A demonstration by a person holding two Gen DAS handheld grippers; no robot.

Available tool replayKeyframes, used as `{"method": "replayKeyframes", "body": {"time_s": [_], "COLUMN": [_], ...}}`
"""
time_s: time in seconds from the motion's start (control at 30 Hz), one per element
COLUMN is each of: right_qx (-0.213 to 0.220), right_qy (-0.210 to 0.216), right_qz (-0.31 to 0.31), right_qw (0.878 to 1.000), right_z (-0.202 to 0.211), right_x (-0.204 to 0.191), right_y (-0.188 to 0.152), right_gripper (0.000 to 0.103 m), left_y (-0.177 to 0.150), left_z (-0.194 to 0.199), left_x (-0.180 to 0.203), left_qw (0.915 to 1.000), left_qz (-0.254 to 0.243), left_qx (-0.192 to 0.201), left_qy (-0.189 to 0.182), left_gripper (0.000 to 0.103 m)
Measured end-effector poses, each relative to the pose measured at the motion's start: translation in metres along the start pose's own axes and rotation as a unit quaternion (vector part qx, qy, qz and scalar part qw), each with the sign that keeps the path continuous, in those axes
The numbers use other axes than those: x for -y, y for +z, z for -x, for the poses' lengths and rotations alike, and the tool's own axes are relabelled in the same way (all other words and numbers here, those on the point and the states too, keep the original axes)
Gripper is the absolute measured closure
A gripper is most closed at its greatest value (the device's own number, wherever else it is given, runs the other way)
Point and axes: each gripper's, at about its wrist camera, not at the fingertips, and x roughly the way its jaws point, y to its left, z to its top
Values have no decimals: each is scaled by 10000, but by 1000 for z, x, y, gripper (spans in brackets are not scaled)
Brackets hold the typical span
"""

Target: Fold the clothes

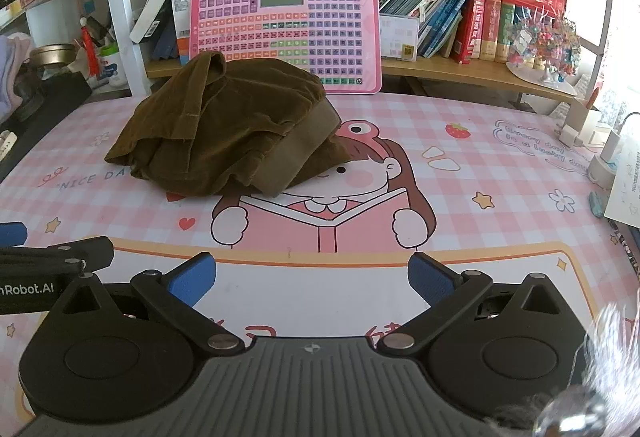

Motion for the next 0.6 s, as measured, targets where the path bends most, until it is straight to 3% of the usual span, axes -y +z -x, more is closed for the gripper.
{"method": "replayKeyframes", "body": {"time_s": [0.6], "right_qx": [-20], "right_qy": [20], "right_qz": [-14], "right_qw": [10000], "right_z": [-1], "right_x": [0], "right_y": [0], "right_gripper": [0], "left_y": [-1], "left_z": [-2], "left_x": [-3], "left_qw": [10000], "left_qz": [5], "left_qx": [-35], "left_qy": [-22], "left_gripper": [0]}}
